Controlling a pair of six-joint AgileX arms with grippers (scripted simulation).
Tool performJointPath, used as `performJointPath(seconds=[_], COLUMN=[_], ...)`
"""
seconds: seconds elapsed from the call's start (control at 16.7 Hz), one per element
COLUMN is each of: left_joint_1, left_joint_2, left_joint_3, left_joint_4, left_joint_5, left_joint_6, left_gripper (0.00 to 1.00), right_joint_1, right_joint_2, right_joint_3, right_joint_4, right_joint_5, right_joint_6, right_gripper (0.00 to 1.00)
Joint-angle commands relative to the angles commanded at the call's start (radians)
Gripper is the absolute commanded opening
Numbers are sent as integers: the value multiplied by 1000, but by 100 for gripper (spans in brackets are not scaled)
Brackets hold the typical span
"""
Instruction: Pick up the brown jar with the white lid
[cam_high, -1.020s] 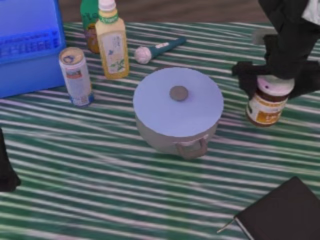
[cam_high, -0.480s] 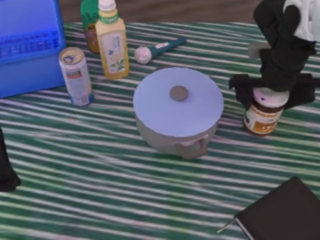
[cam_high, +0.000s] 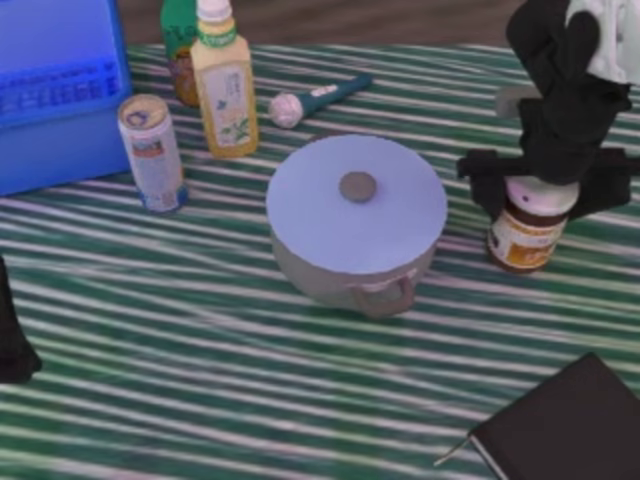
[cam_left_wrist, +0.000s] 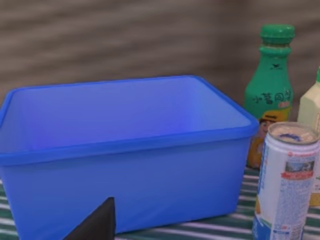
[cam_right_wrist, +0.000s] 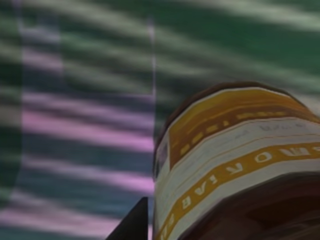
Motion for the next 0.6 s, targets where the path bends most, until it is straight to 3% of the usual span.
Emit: performJointPath(seconds=[0.24, 0.6], left_joint_1=[0, 0], left_joint_2=[0, 0], left_joint_3=[0, 0], left_joint_4=[0, 0], left_joint_5=[0, 0], left_joint_6=[0, 0], left_gripper=[100, 100], right_joint_1=[0, 0], right_joint_2=[0, 0], right_joint_3=[0, 0], right_joint_4=[0, 0], right_joint_5=[0, 0], right_joint_6=[0, 0], right_gripper=[98, 100])
